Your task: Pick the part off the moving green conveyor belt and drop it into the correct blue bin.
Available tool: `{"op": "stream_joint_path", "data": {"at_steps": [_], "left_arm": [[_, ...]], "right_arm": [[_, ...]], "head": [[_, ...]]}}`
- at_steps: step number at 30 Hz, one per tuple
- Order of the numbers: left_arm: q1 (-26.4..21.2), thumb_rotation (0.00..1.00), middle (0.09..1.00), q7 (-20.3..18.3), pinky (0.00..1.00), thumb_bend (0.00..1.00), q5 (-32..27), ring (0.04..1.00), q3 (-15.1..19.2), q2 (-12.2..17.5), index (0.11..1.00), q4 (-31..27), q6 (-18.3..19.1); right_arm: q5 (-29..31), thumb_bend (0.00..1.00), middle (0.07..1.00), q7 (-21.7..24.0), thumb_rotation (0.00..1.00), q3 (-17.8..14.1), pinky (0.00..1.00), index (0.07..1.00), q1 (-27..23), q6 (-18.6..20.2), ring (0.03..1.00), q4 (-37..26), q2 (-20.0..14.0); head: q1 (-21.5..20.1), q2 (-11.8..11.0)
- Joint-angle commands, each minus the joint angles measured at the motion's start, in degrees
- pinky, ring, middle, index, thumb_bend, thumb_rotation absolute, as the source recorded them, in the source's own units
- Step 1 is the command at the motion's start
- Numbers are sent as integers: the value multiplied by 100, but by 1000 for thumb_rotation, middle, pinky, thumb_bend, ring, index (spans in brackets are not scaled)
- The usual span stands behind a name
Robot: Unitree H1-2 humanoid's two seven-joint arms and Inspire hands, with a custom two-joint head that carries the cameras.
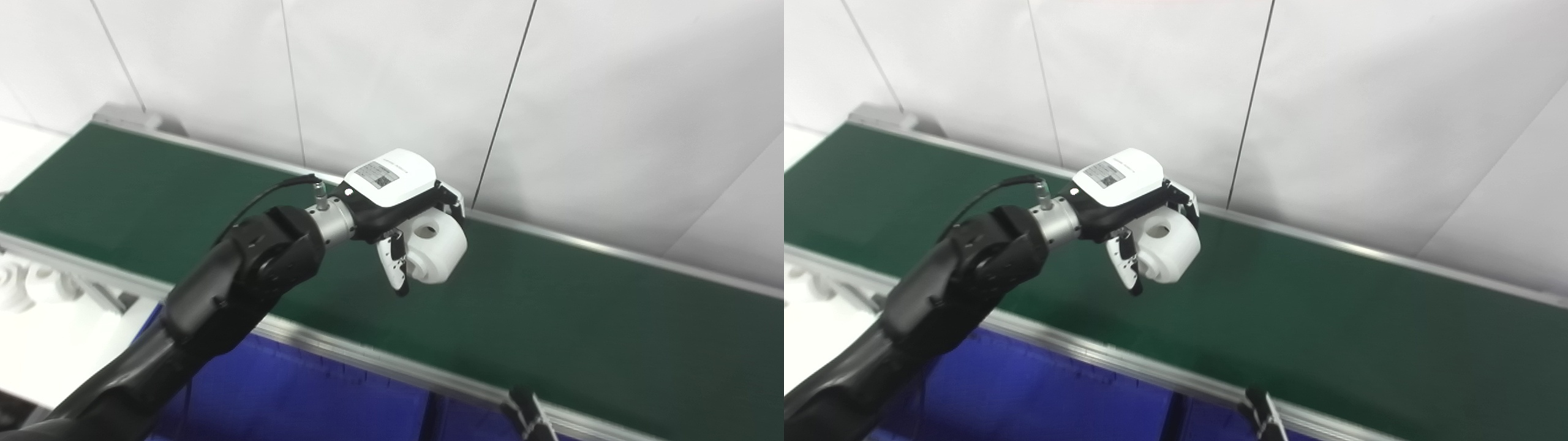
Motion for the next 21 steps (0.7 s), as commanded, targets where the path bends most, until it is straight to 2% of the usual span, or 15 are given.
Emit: {"op": "stream_joint_path", "data": {"at_steps": [1, 2, 5, 7, 8, 9, 10, 11, 12, 13, 14, 15, 16, 19, 21], "left_arm": [[289, 0, 449, -5, 223, 520, -98, 305, 205, 137, 512, -428, 154], [418, 0, 447, -31, 231, 520, -103, 317, 257, 110, 514, -551, 178], [1286, 0, 420, -87, 231, 518, -37, 306, 466, -12, 516, -1157, 446], [1619, 0, 460, -182, 202, 522, 70, 269, 538, -108, 494, -1394, 631], [1851, 0, 468, -122, 194, 523, 86, 259, 575, -137, 490, -1464, 620], [2003, 0, 431, -78, 217, 517, 95, 286, 604, -159, 512, -1503, 594], [2264, 0, 424, 61, 221, 516, 95, 291, 651, -207, 516, -1538, 522], [2440, 0, 455, 151, 216, 520, 96, 284, 690, -248, 499, -1560, 466], [2646, 0, 443, 209, 219, 518, 180, 292, 721, -317, 506, -1609, 458], [2784, 0, 431, 243, 223, 516, 243, 298, 746, -368, 513, -1643, 449], [2964, 0, 420, 353, 226, 515, 335, 304, 760, -432, 519, -1665, 381], [3087, 0, 418, 438, 227, 515, 399, 305, 770, -476, 523, -1677, 324], [3302, 0, 418, 674, 227, 515, 450, 305, 783, -542, 525, -1618, 180], [3824, 0, 468, 1414, 155, 522, 575, 215, 818, -635, 490, -1243, -347], [4010, 0, 473, 1771, 164, 523, 649, 220, 856, -664, 486, -1018, -597]], "right_arm": [[109, 840, 963, 72, 1000, 9, 999, 955, 100, 167, 932, -351, -39], [131, 840, 962, 80, 1000, 2, 996, 953, 117, 212, 931, -416, -62], [266, 833, 957, 107, 997, -74, 985, 945, 158, 397, 931, -638, -181], [342, 838, 949, 128, 987, -128, 974, 937, 173, 473, 924, -737, -244], [392, 840, 946, 145, 984, -162, 971, 935, 180, 491, 922, -774, -283], [426, 851, 940, 157, 978, -184, 964, 928, 185, 504, 913, -798, -308], [506, 853, 939, 181, 976, -218, 962, 927, 182, 498, 912, -808, -342], [563, 855, 936, 198, 964, -240, 962, 921, 179, 493, 909, -814, -363], [629, 856, 934, 217, 956, -265, 962, 917, 170, 481, 907, -817, -388], [674, 856, 933, 228, 953, -281, 962, 916, 165, 473, 906, -819, -405], [712, 856, 933, 238, 950, -301, 963, 914, 155, 470, 905, -825, -428], [739, 847, 931, 245, 948, -315, 955, 911, 148, 468, 903, -829, -443], [783, 843, 930, 262, 947, -328, 953, 910, 142, 457, 902, -830, -468], [938, 816, 933, 296, 940, -360, 943, 908, 155, 453, 906, -841, -520], [1031, 807, 927, 315, 918, -381, 928, 903, 166, 481, 894, -866, -525]], "head": [[102, 69], [102, 69], [352, 180], [474, 207], [637, 213], [637, 213], [805, 228], [805, 228], [982, 222], [982, 222], [1204, 222], [1204, 222], [1337, 204], [1413, 157], [1435, 210]]}}
